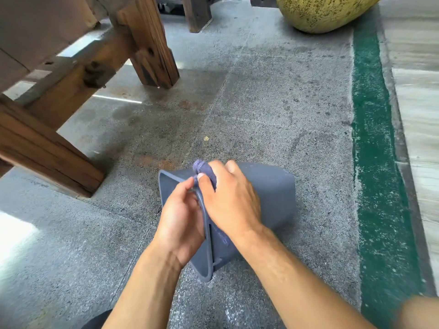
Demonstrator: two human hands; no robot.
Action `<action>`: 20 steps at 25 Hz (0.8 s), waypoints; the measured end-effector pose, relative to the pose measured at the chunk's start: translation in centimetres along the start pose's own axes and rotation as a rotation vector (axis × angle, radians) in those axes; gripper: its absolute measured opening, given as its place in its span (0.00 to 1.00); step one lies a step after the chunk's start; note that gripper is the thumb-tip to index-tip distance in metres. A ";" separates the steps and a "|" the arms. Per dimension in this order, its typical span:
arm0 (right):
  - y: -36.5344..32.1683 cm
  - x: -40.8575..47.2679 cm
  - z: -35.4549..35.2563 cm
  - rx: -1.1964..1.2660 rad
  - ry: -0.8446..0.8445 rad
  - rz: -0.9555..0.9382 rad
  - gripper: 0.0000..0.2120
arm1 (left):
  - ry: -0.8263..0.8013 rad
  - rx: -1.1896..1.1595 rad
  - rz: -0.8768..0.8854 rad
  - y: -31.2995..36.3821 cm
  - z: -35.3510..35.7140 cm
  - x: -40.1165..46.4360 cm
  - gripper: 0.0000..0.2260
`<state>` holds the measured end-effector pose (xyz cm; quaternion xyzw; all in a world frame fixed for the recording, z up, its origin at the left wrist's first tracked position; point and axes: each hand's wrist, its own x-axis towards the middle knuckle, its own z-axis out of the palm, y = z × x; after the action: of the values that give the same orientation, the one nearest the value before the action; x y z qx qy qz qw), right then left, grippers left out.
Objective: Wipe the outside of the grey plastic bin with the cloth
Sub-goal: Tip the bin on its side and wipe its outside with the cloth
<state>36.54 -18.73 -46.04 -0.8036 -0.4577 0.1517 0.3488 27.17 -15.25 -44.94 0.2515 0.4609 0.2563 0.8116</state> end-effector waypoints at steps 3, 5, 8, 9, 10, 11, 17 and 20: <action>0.5 -0.8 1.1 -0.065 0.032 -0.037 0.14 | 0.082 -0.007 0.008 -0.1 0.1 0.5 0.27; 0.9 -1.3 2.0 -0.082 0.034 -0.039 0.14 | 0.191 0.058 -0.001 -0.6 0.1 0.8 0.26; 2.3 -1.2 3.0 -0.133 0.030 -0.027 0.14 | 0.311 0.127 -0.014 -1.5 -0.3 1.0 0.22; 2.9 -1.0 3.2 -0.154 0.043 -0.015 0.14 | 0.342 0.145 -0.024 -1.7 -0.5 1.0 0.20; 3.4 -0.7 3.3 -0.168 0.052 0.004 0.14 | 0.363 0.159 -0.031 -1.8 -0.7 1.1 0.19; 4.0 -0.5 3.4 -0.174 0.055 0.028 0.14 | 0.378 0.159 -0.038 -1.8 -0.8 1.2 0.18; 7.5 0.8 2.9 -0.227 0.054 0.062 0.15 | 0.414 0.114 -0.114 -2.1 -1.4 0.8 0.18; 9.3 1.9 2.4 -0.234 0.074 0.078 0.16 | 0.446 0.110 -0.146 -2.1 -1.5 0.6 0.17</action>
<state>42.06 -19.28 -54.12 -0.8611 -0.4274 0.0809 0.2632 26.51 -16.16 -47.29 0.1987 0.6588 0.2206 0.6912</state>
